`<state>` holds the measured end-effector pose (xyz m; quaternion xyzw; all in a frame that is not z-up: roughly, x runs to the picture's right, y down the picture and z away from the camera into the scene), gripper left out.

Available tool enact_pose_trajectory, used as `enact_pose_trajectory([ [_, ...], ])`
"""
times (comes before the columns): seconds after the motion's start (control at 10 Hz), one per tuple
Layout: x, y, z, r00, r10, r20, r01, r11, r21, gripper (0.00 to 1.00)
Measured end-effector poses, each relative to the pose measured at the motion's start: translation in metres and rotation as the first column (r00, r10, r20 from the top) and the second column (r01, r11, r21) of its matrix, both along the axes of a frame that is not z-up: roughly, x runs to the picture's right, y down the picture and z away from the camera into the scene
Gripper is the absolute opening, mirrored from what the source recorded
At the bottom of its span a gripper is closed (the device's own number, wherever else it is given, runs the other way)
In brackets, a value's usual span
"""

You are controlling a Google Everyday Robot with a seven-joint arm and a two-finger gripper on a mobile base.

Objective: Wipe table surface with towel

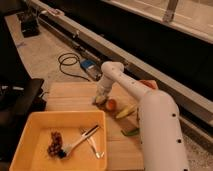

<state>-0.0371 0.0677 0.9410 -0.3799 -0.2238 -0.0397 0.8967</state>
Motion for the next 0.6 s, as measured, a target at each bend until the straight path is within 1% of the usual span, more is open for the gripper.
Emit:
enact_pose_trajectory([
  [0.1,-0.001,-0.007,0.004,1.000,-0.011,0.000,0.011,0.9999,0.010,0.00],
  [0.2,-0.008,-0.017,0.009,1.000,-0.023,0.005,0.023,0.9994,0.026,0.00],
  [0.3,-0.021,-0.027,0.014,0.999,-0.037,0.012,0.036,0.9984,0.043,0.00],
  [0.4,-0.035,-0.033,0.015,0.999,-0.043,0.023,0.041,0.9976,0.055,0.00],
  [0.6,-0.079,-0.043,0.013,0.996,-0.057,0.071,0.051,0.9950,0.086,0.00],
])
